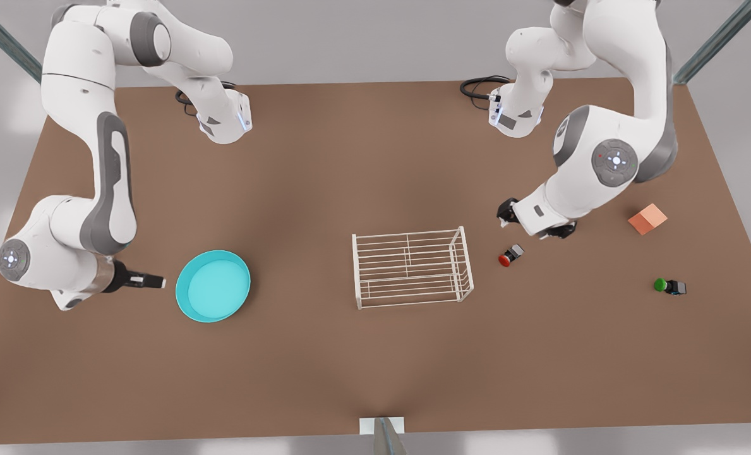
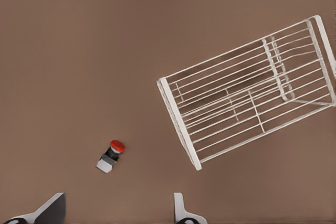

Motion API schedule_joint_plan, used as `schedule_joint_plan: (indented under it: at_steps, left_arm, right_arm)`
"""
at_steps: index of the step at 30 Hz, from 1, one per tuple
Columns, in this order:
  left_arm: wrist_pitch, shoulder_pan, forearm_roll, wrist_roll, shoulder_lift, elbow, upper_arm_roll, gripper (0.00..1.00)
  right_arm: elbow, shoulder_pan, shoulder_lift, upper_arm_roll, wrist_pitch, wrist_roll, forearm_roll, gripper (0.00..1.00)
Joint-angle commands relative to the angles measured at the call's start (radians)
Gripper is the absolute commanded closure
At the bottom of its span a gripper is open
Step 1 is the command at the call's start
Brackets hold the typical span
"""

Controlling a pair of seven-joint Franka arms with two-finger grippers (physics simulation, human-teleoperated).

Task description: Place the plate on the shelf with right arm and place the red button switch in the plate with left arm

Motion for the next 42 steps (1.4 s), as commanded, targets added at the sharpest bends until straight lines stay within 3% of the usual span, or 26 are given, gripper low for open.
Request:
schedule_joint_plan:
  at_steps: [1, 9, 15, 29, 31, 33, 34, 42]
  left_arm:
    - [0.016, -0.013, 0.004, 0.05, 0.002, -0.001, -0.003, 0.0]
    - [0.033, -0.014, 0.037, 0.173, 0.026, -0.006, -0.003, 0.0]
    - [0.05, -0.004, 0.04, 0.175, 0.028, -0.036, 0.003, 0.0]
    - [0.084, 0.09, 0.047, 0.615, 0.089, -0.078, 0.015, 0.0]
    - [0.072, 0.092, 0.048, 0.232, 0.078, -0.061, 0.018, 0.0]
    - [-0.097, 0.11, -0.024, -0.239, 0.071, 0.066, 0.024, 0.0]
    - [-0.24, 0.127, -0.065, -0.244, 0.071, 0.184, 0.027, 0.0]
    - [-0.186, 0.194, -0.019, -0.238, 0.077, 0.198, 0.018, 0.0]
  right_arm:
    - [0.001, -0.003, 0.015, 0.0, 0.036, -0.091, 0.018, 0.0]
    - [0.014, -0.015, 0.093, 0.017, 0.036, -0.134, 0.109, 0.0]
    - [-0.062, -0.024, 0.124, 0.017, 0.157, -0.286, 0.106, 0.0]
    - [-0.115, -0.03, 0.228, 0.011, 0.301, -0.436, 0.074, 0.01]
    - [-0.121, -0.029, 0.228, 0.011, 0.301, -0.436, 0.074, 0.02]
    - [-0.13, -0.029, 0.229, 0.011, 0.314, -0.438, 0.074, 0.04]
    - [-0.13, -0.029, 0.231, 0.011, 0.315, -0.433, 0.072, 0.05]
    - [-0.128, -0.037, 0.253, 0.014, 0.314, -0.439, 0.121, 0.2]
